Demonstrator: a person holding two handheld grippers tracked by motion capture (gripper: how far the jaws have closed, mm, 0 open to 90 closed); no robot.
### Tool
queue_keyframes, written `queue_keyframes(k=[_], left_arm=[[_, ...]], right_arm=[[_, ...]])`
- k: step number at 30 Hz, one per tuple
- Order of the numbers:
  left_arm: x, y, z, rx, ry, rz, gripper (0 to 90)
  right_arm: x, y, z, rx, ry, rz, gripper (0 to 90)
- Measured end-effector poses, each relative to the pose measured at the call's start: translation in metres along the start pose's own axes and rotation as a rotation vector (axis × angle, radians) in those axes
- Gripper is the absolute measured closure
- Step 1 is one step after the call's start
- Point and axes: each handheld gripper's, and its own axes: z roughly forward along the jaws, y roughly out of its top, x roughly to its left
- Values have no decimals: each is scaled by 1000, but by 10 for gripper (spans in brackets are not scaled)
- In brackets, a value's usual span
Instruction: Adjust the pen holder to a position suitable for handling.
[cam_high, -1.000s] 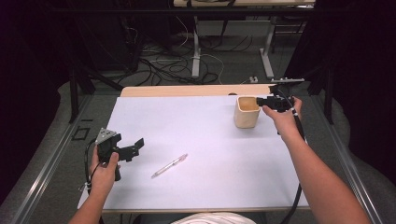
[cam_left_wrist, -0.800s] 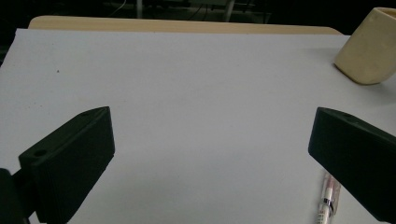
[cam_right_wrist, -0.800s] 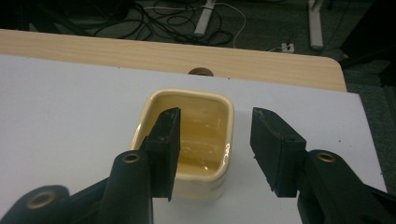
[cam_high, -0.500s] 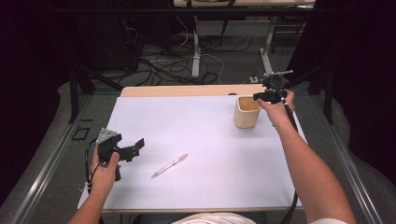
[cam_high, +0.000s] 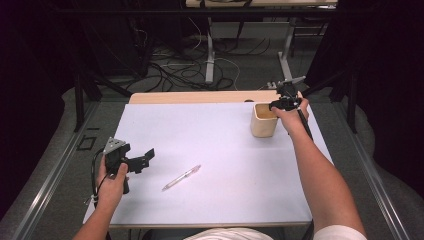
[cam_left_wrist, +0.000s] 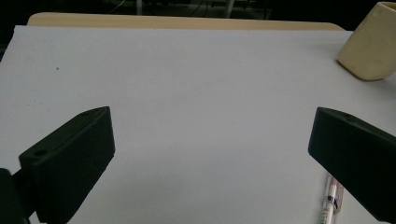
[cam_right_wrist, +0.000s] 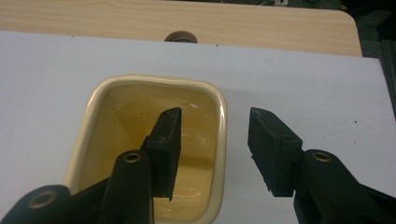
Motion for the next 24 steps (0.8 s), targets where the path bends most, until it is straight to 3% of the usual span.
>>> queue_keyframes(k=[9, 24], left_arm=[[1, 0, 0, 6, -1, 2, 4], [2, 0, 0, 8, -2, 1, 5]], right_arm=[[1, -1, 15, 38, -2, -14, 550], [1, -5, 29, 98, -2, 15, 631]])
